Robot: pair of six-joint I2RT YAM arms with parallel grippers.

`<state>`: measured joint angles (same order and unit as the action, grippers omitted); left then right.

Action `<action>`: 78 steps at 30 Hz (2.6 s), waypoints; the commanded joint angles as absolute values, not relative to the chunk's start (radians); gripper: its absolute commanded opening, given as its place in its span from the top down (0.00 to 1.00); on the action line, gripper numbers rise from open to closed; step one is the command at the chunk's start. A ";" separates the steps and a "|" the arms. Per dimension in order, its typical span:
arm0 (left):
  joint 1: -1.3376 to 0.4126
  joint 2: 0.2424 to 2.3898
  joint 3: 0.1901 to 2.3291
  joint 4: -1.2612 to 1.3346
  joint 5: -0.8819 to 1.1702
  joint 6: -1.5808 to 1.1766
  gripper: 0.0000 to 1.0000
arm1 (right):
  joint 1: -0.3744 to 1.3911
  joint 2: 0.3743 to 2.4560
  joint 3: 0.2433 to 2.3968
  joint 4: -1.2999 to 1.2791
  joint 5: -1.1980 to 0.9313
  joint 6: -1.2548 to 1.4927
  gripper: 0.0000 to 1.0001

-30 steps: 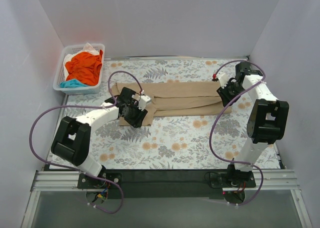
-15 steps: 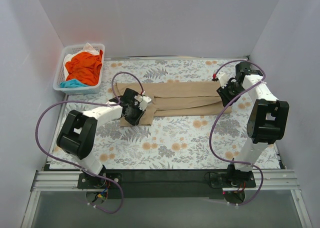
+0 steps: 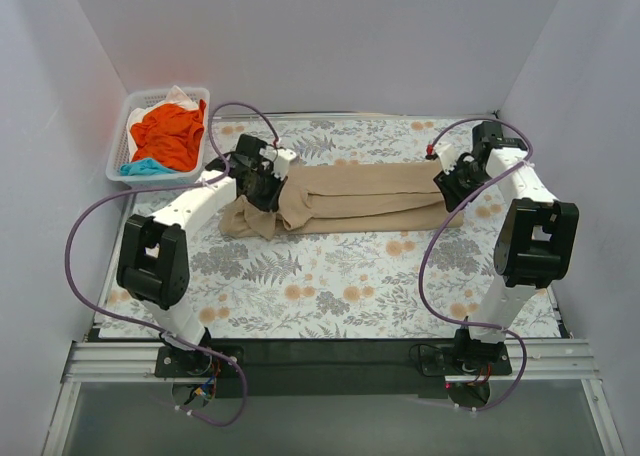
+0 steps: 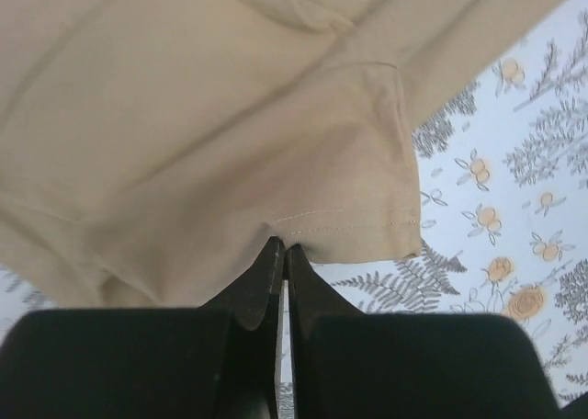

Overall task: Fold and stack the t-shirts
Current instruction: Fold the tshirt

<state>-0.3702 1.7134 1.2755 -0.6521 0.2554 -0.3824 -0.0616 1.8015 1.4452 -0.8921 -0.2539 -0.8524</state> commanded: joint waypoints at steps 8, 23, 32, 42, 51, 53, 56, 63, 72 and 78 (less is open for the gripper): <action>-0.301 1.842 1.486 -0.546 0.258 -0.403 1.00 | -0.069 1.815 1.514 -0.905 -0.276 -0.850 0.57; -0.259 2.077 1.692 -0.512 0.204 -0.417 0.50 | -0.071 1.855 1.536 -0.904 -0.285 -0.841 0.52; -0.192 1.916 1.556 -0.465 0.345 -0.445 0.48 | -0.071 1.856 1.520 -0.900 -0.310 -0.828 0.54; -0.241 1.905 1.456 -0.505 0.407 -0.417 0.61 | -0.068 1.873 1.502 -0.905 -0.345 -0.798 0.65; -0.288 1.965 1.451 -0.506 0.295 -0.410 0.58 | -0.066 1.884 1.477 -0.902 -0.348 -0.793 0.67; -0.288 1.974 1.456 -0.499 0.269 -0.419 0.61 | -0.066 1.890 1.477 -0.902 -0.350 -0.793 0.67; -0.288 1.993 1.466 -0.497 0.226 -0.417 0.62 | -0.066 1.898 1.479 -0.899 -0.350 -0.793 0.67; -0.290 2.011 1.480 -0.500 0.183 -0.399 0.73 | -0.066 1.907 1.494 -0.900 -0.348 -0.793 0.67; -0.287 2.003 1.546 -0.483 0.138 -0.397 0.99 | -0.064 1.907 1.494 -0.902 -0.341 -0.795 0.68; -0.261 2.069 1.643 -0.473 0.081 -0.391 1.00 | -0.066 1.908 1.497 -0.902 -0.342 -0.796 0.68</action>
<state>-0.2825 2.0434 1.5856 -0.4980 0.1352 -0.4030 -0.0650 1.9106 1.4757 -0.8913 -0.3214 -0.8062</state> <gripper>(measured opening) 0.037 0.322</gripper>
